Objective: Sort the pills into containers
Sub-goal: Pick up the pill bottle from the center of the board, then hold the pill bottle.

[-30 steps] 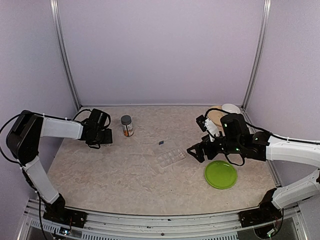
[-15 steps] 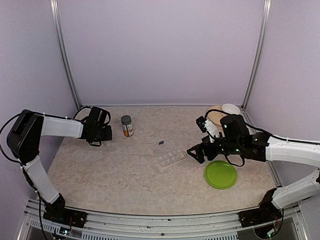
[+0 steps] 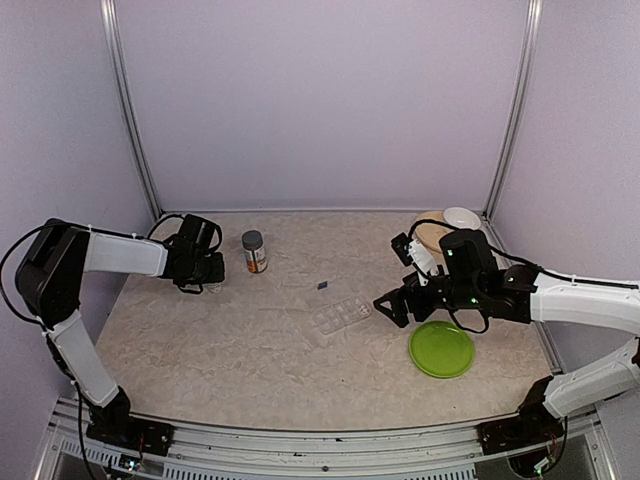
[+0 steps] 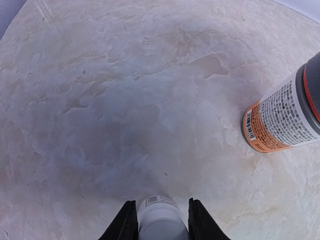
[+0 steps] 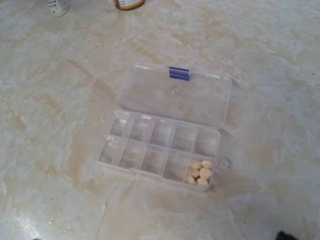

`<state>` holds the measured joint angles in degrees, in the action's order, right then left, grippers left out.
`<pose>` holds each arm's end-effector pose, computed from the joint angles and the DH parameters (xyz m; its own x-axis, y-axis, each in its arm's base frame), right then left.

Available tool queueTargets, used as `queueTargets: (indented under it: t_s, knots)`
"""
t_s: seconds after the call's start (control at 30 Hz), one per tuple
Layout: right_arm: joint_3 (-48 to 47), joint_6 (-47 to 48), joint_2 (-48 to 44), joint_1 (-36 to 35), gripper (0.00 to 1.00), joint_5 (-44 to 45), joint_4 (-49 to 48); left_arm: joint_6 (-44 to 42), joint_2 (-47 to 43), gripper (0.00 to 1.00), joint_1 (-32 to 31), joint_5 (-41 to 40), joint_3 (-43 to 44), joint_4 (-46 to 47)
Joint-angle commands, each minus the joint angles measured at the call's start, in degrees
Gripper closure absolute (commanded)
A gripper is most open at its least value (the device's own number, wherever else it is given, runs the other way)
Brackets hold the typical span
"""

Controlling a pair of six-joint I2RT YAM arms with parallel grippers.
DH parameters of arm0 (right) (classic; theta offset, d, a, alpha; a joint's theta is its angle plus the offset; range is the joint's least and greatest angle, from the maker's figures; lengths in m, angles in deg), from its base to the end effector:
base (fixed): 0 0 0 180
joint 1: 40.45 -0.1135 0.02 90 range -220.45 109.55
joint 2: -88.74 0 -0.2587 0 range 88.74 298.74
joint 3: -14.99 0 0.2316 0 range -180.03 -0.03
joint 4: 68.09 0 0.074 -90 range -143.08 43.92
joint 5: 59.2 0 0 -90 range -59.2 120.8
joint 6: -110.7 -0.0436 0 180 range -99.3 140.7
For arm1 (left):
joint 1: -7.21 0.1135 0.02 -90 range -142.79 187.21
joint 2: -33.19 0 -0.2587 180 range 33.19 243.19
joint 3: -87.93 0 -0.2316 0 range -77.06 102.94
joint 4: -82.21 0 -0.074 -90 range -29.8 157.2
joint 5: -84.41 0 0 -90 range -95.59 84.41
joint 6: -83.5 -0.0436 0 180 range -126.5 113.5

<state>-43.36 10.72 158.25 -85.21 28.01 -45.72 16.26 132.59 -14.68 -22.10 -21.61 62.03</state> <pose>0.1793 0.1808 0.2461 -0.5132 -0.2651 -0.8163 -0.6531 0.7378 0.1709 0.3208 -0.1155 0.1691 -0.7185 -0.1111 -0.6866 -0.1009 0.9934 -0.0551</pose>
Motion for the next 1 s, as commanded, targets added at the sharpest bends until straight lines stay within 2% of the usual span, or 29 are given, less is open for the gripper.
queueTargets:
  t_s: [0.0, 0.17, 0.5, 0.77, 0.97]
  knots:
    - [-0.64, -0.31, 0.36, 0.63, 0.00, -0.48, -1.28, -0.13, 0.41, 0.69, 0.34, -0.17, 1.08, -0.10]
    - [-1.04, -0.22, 0.45, 0.66, 0.00, -0.56, -1.17, -0.22, 0.12, 0.80, 0.35, -0.32, 1.14, -0.44]
    - [-1.55, 1.30, 0.12, 0.64, 0.00, -2.36, -1.45, 0.36, -4.34, 0.84, -1.19, 2.83, 0.10, -0.65]
    - [-0.79, 4.63, -2.01, 0.68, 0.00, -13.13, -4.93, -1.25, -14.34, 0.85, -7.68, 11.66, -1.86, 0.01]
    - [-0.66, 4.64, -2.10, 0.63, 0.00, -25.34, -8.70, -4.71, -19.94, 0.89, -14.57, 22.57, -2.49, 2.55]
